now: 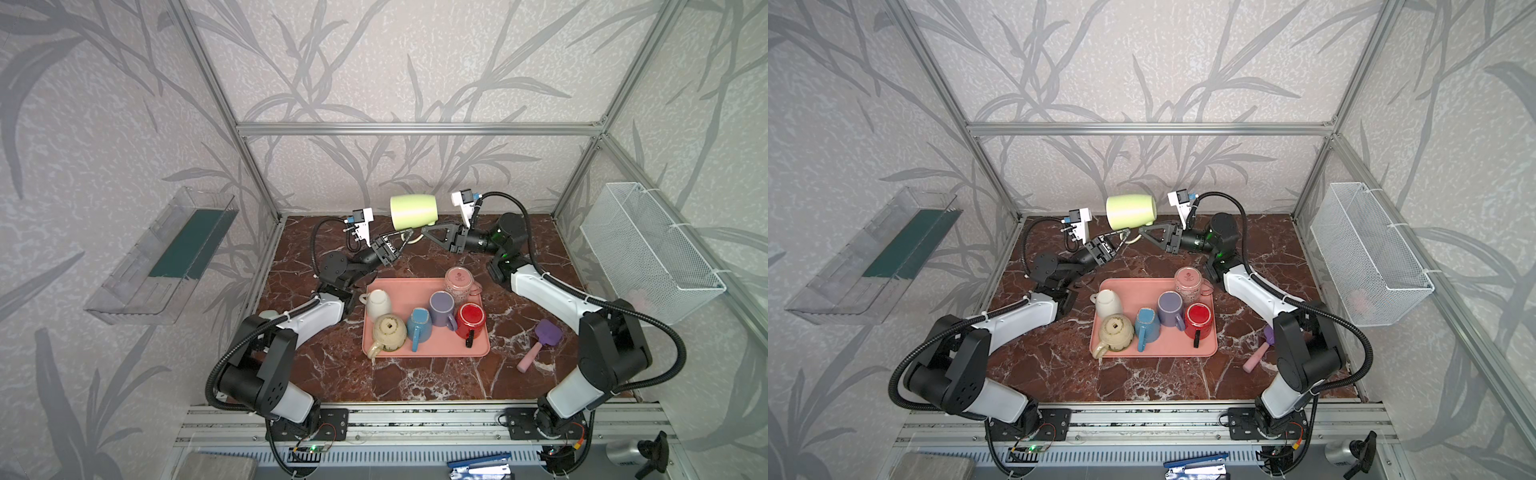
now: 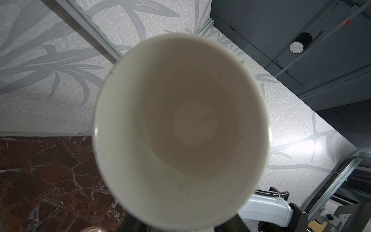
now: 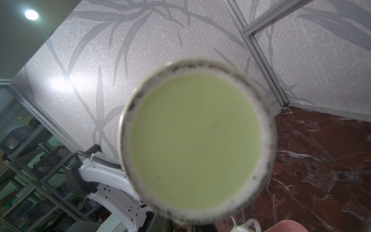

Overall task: Turn the mug right side up
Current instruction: Place the mug at the top-left of the table.

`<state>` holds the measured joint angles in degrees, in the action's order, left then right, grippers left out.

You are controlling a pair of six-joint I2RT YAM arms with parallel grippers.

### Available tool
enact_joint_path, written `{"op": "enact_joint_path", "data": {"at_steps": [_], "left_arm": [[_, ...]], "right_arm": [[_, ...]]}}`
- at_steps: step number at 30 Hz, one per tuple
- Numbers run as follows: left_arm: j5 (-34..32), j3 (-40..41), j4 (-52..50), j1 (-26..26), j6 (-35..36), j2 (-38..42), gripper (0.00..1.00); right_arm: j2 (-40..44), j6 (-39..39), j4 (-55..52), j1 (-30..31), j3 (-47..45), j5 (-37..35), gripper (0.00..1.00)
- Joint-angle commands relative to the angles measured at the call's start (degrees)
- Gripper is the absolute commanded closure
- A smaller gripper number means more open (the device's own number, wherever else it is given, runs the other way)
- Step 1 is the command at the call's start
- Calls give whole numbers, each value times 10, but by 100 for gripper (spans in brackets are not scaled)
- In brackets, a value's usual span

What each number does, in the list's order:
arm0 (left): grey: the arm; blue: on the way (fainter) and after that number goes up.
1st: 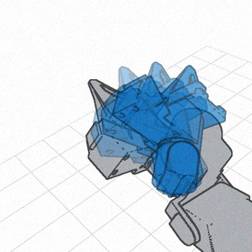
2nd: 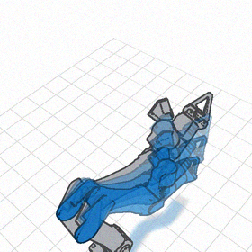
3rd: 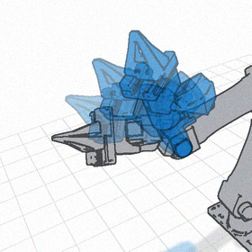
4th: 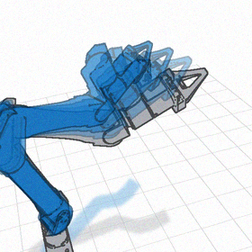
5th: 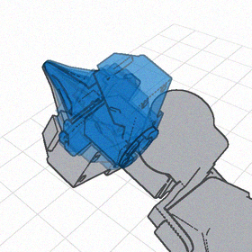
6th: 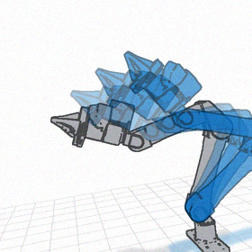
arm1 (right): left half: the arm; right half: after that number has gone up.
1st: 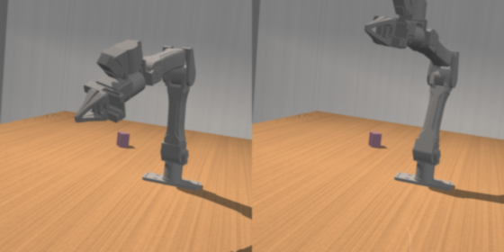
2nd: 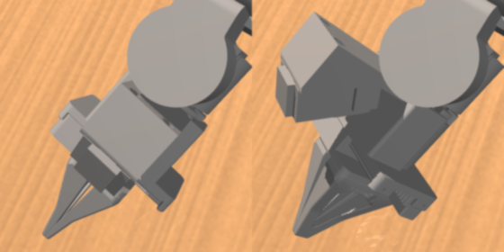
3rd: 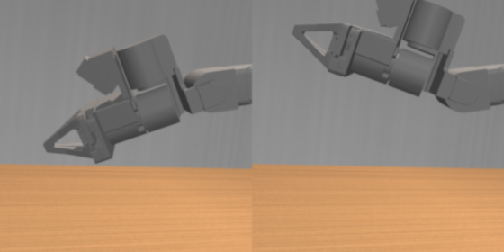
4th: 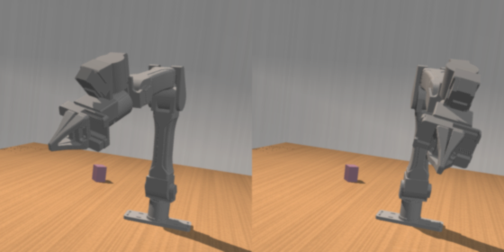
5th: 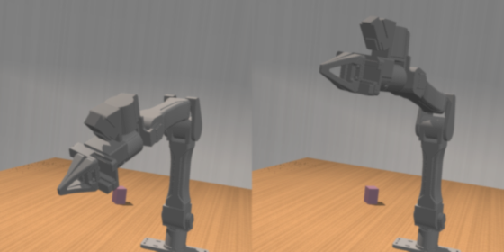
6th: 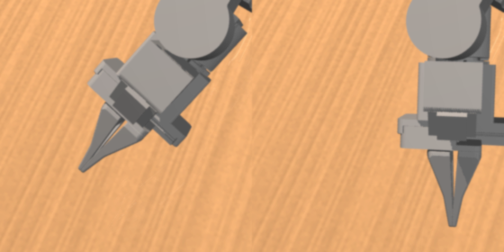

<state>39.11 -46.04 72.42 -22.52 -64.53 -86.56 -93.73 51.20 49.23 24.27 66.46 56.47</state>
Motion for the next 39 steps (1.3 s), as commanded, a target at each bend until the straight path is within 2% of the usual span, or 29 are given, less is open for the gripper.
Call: {"op": "enact_joint_path", "data": {"at_steps": [1, 6, 15, 23, 27, 36, 39], "left_arm": [[9, -19, 25, -3, -4, -1, 60], [6, -17, 23, -5, -2, -3, 66], [0, -16, 5, -8, 8, 1, 100], [-15, -2, -21, -8, 19, 8, 100], [-40, 16, -42, -7, 40, 25, 100], [-103, 69, 29, -4, 27, 17, 100], [-120, 80, 21, 0, 34, 18, 100]], "right_arm": [[10, 0, 70, 4, -3, 3, 100], [8, 5, 78, 4, -7, 2, 100], [5, 8, 90, 5, -18, 0, 100], [-1, 8, 92, 2, -29, -4, 100], [-9, 19, 109, -4, -39, -8, 83], [-22, 21, 130, -15, -76, -27, 62], [-24, 22, 135, -24, -89, -34, 56]]}}
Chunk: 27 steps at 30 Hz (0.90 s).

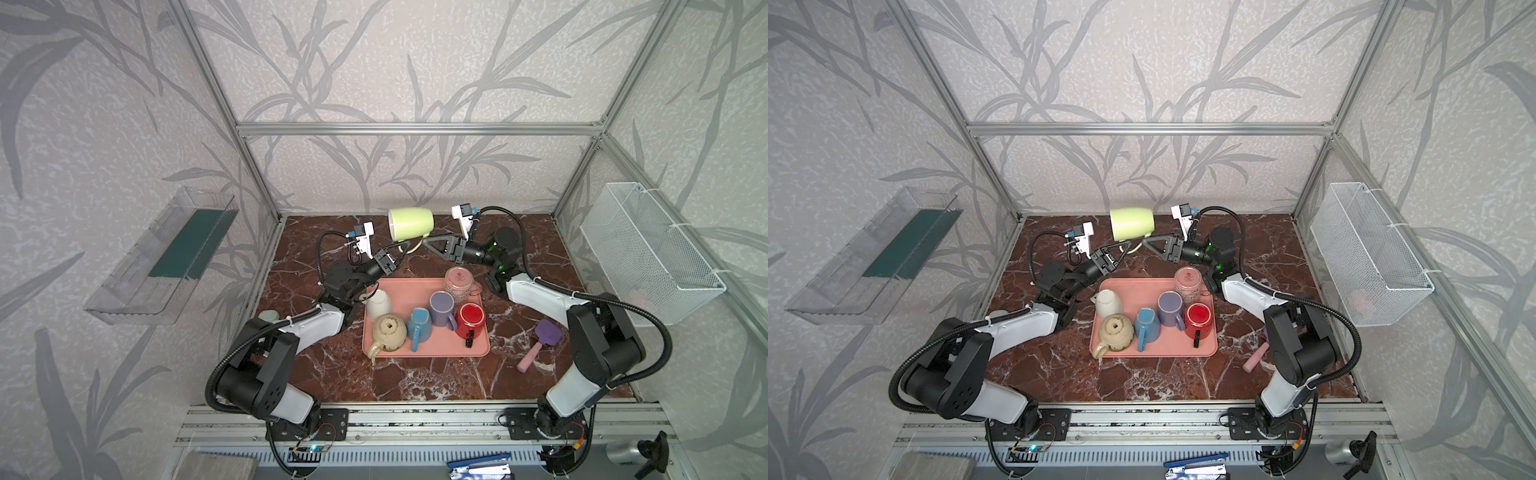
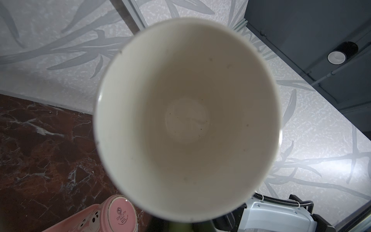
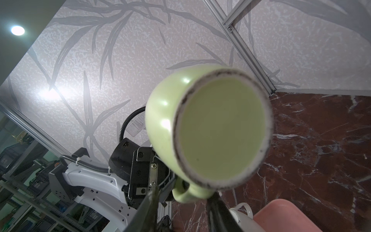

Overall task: Turn the mug right side up
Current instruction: Place the mug at the top-left of the table.

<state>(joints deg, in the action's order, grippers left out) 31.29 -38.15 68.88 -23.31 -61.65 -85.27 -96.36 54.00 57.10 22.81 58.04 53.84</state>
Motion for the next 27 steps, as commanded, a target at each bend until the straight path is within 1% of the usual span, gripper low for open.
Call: {"op": "enact_joint_path", "data": {"at_steps": [1, 5, 8, 11, 12, 14, 16, 21, 24, 27], "left_arm": [[-45, 3, 47, 9, 9, 9, 100], [-62, 1, -24, 12, 47, 34, 100], [-82, -10, -123, 15, 91, 66, 100], [-111, -21, -221, 20, 129, 100, 100], [-118, -27, -254, 23, 140, 110, 100], [-124, -42, -318, 32, 165, 124, 100], [-130, -67, -394, 42, 192, 135, 100], [-151, -137, -562, 68, 256, 141, 100], [-181, -195, -679, 77, 315, 129, 100], [-202, -248, -773, 95, 358, 105, 100]], "right_arm": [[2, -7, 57, -13, -11, -11, 54], [6, -18, 44, -26, -32, -23, 48], [19, -53, -11, -32, -43, -40, 41], [47, -113, -118, -33, -46, -74, 37], [58, -138, -174, -33, -43, -91, 36], [84, -190, -253, -32, -40, -126, 32], [110, -231, -319, -31, -41, -168, 30], [153, -282, -405, -25, -54, -231, 26], [175, -314, -450, -10, -62, -265, 26], [191, -342, -486, 10, -67, -298, 25]]}}
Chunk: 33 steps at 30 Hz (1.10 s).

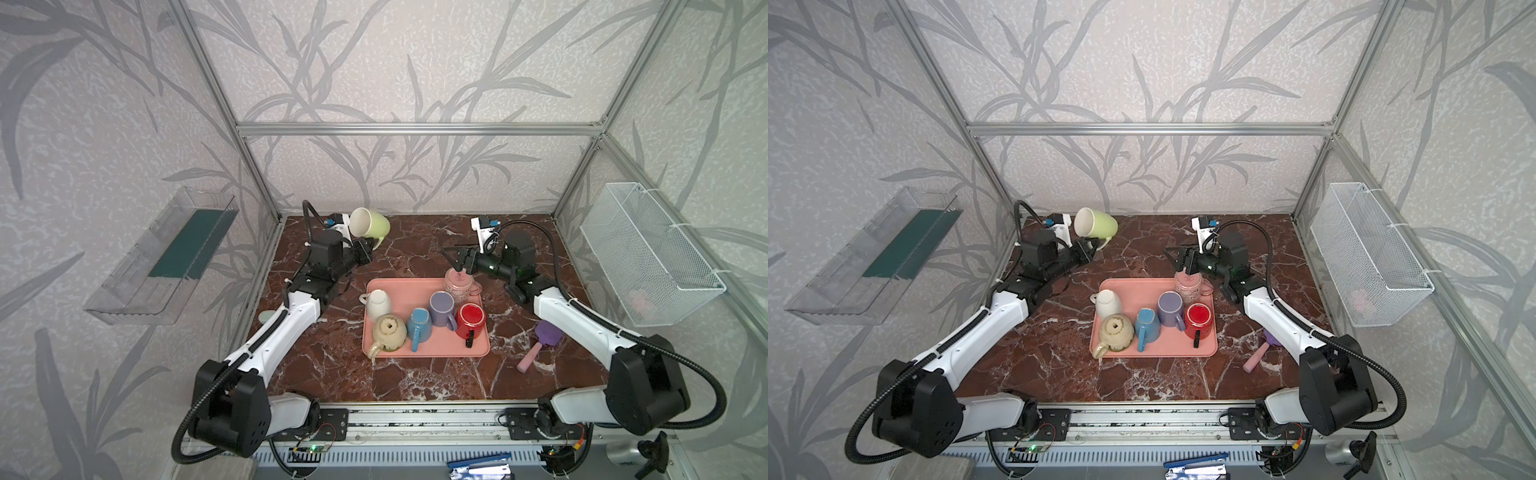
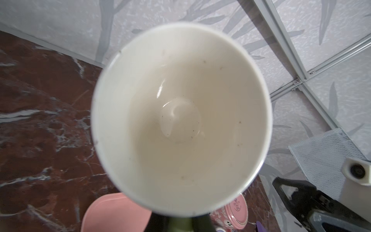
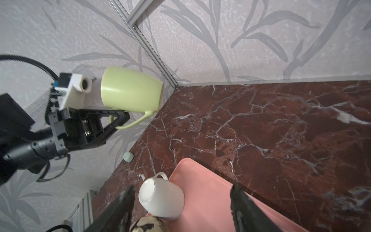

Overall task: Turn the mug right side up
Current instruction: Place the mug at the top-left of the table.

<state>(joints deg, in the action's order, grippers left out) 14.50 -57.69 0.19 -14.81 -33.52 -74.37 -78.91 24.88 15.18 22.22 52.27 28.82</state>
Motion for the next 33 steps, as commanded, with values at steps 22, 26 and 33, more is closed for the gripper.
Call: {"op": "enact_joint_path", "data": {"at_steps": [22, 26, 33], "left_arm": [[-277, -216, -248, 57, 228, -188, 100], [-287, -229, -244, 75, 227, -220, 100], [-296, -225, -210, 90, 224, -261, 100]], "right_arm": [[35, -115, -106, 89, -44, -110, 18], [30, -112, -98, 94, -48, -104, 18], [30, -108, -85, 96, -57, -101, 18]]}}
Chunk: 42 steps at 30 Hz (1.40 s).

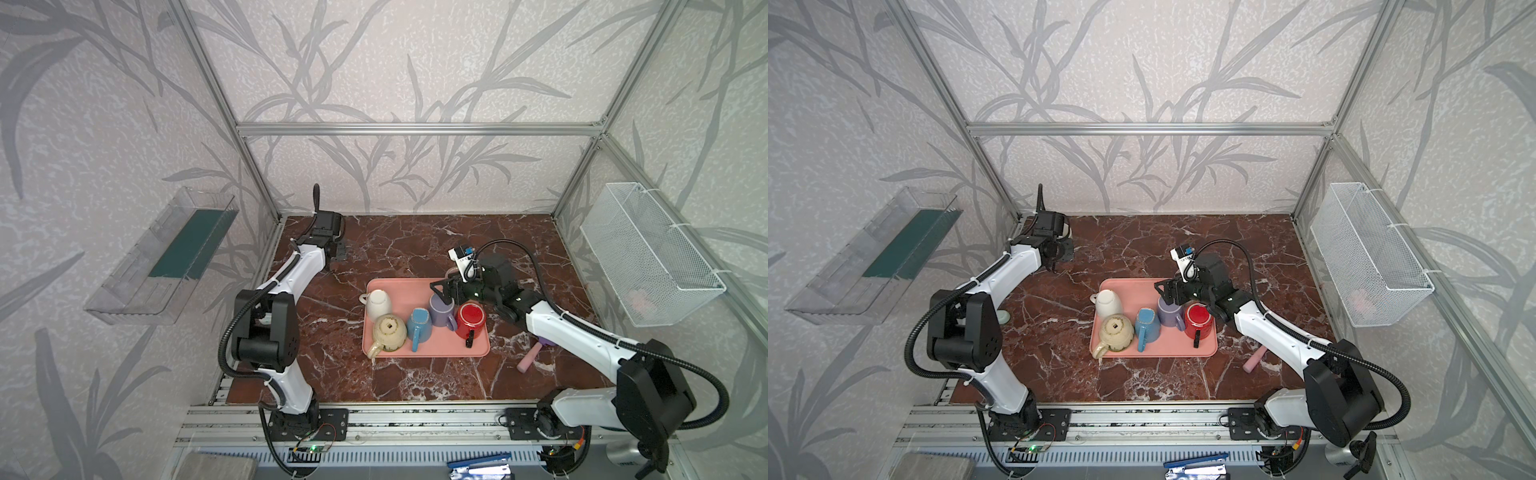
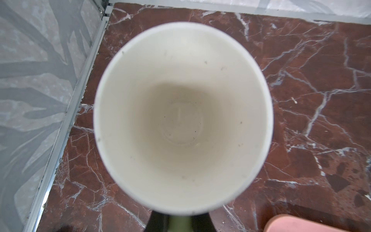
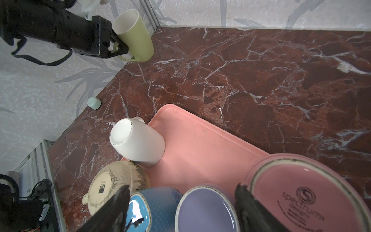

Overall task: Turn the mug right side up
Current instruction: Place the mug at the top-left of the table.

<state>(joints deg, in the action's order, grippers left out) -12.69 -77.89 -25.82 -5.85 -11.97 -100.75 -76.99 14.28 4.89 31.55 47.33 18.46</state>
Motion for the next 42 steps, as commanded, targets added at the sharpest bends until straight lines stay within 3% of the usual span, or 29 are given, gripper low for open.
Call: {"op": "enact_joint_path", "data": {"at_steps": [1, 11, 30, 42], "left_arm": [[-23, -25, 55, 3, 7, -2, 100], [-54, -27, 95, 22, 10, -47, 100], [14, -41, 125, 55, -24, -110, 100], [33, -38, 121, 56, -41, -109, 100]], "right_arm": [[11, -2, 19, 3, -8, 3, 19], [-7, -1, 24, 3, -10, 10, 19], [-48, -9, 19, 3, 5, 9, 19], [-38, -12, 13, 3, 5, 7, 19]]}}
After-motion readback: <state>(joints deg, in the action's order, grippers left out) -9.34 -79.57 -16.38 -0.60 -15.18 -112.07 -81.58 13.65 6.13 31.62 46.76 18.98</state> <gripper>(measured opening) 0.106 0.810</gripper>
